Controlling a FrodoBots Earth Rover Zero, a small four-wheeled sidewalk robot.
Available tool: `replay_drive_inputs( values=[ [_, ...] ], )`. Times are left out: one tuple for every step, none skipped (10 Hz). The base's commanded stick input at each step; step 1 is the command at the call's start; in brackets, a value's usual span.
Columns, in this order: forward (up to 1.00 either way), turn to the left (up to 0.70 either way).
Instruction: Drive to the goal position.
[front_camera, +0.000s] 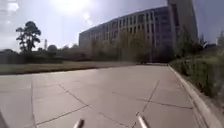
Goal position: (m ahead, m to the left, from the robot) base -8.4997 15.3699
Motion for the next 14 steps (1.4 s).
replay_drive_inputs(
  values=[
    [0.67,0.34],
    [0.67,0.33],
    [0.67,0.33],
    [0.68,0.34],
    [0.67,0.34],
    [0.67,0.33],
    [0.67,0.33],
    [0.67,0.33],
    [0.67,0.34],
    [0.67,0.33],
    [0.67,0.33],
    [0.67,0.33],
    [0.67,0.34],
    [0.67,0.34]
  ],
)
